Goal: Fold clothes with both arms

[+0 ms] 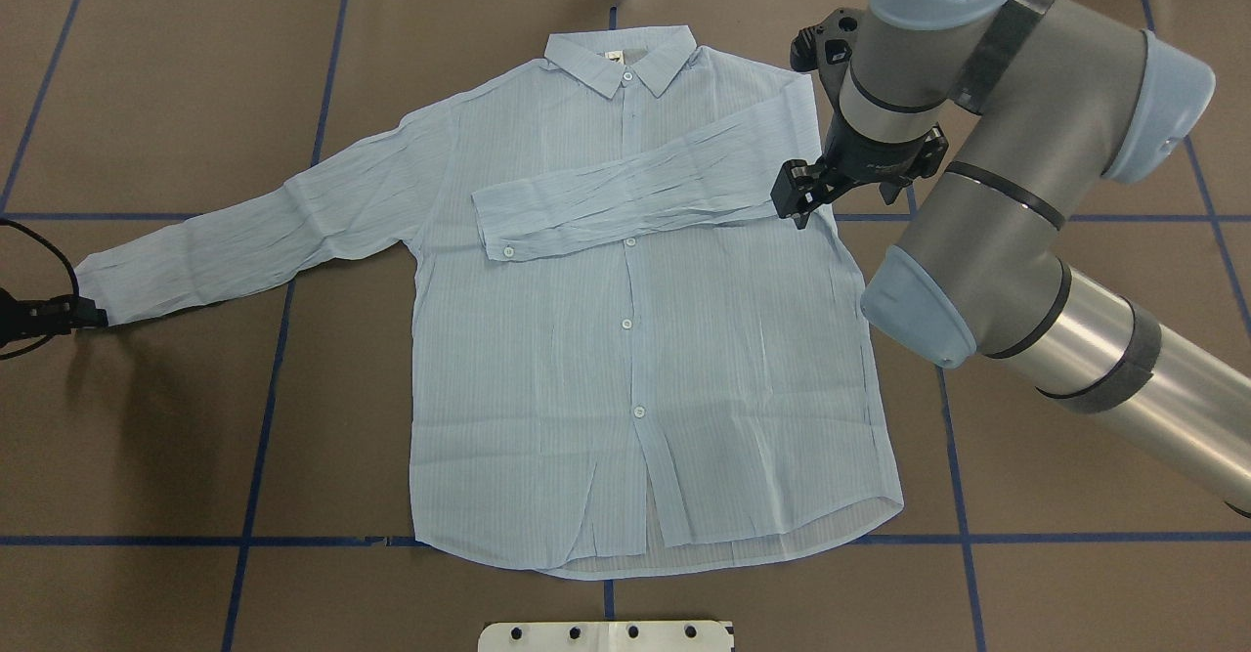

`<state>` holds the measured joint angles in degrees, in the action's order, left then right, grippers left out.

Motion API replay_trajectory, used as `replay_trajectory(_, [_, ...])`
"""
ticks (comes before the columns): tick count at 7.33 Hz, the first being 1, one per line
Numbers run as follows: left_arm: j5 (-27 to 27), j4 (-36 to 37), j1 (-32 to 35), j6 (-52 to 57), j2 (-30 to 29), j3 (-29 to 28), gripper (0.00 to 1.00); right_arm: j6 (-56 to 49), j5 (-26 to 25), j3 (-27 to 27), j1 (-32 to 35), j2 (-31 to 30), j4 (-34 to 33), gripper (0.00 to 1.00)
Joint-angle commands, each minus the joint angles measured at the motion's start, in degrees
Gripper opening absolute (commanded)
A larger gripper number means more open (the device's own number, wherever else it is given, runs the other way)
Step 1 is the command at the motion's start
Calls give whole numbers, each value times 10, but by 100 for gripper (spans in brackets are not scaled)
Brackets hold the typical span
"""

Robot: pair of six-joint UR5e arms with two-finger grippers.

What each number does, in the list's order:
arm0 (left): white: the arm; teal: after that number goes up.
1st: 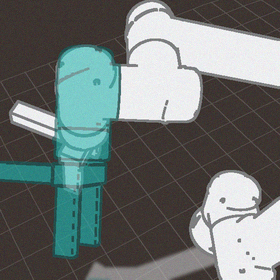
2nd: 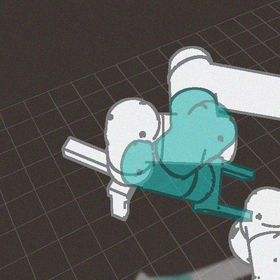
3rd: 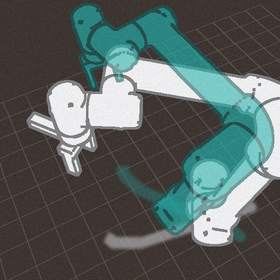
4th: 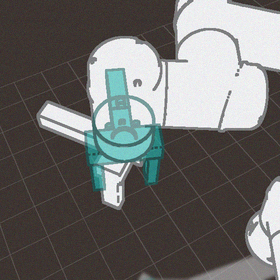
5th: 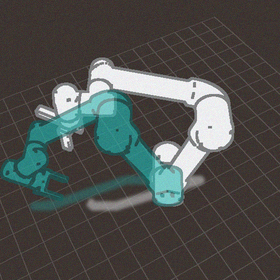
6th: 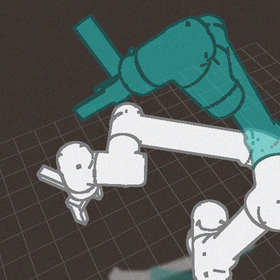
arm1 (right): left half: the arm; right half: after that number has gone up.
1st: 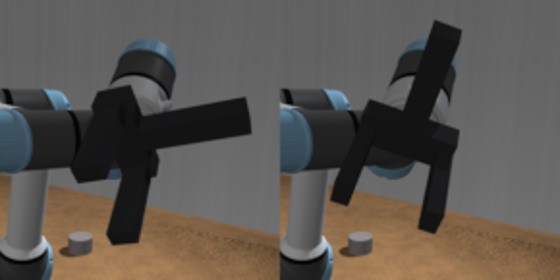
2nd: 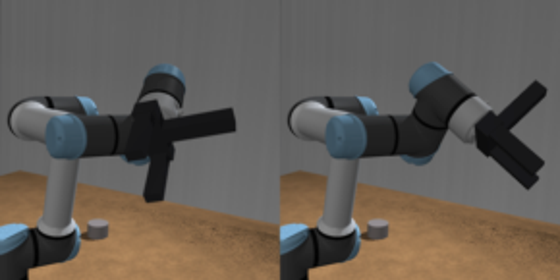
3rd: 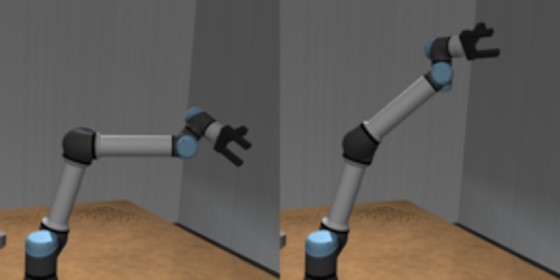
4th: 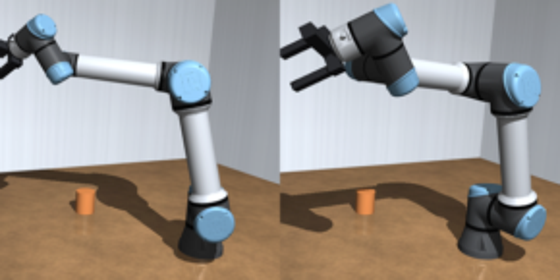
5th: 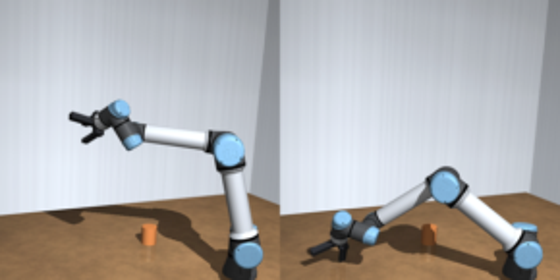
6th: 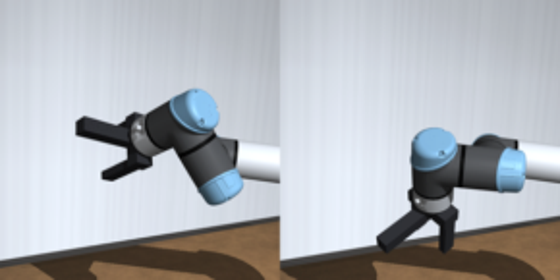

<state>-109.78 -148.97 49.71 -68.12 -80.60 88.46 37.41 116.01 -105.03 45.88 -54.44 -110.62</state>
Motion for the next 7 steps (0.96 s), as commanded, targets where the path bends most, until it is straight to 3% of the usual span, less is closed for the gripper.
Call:
replay_trajectory(1, [0,0,0,0,0,-1,52,1,0,0,0,0,0,100])
replay_trajectory(4, [1,0,-1,0,0,-2,44,2,0,0,0,0,0,100])
replay_trajectory(7, [0,0,-1,1,0,1,10,-1,3,-7,4,-7,0,100])
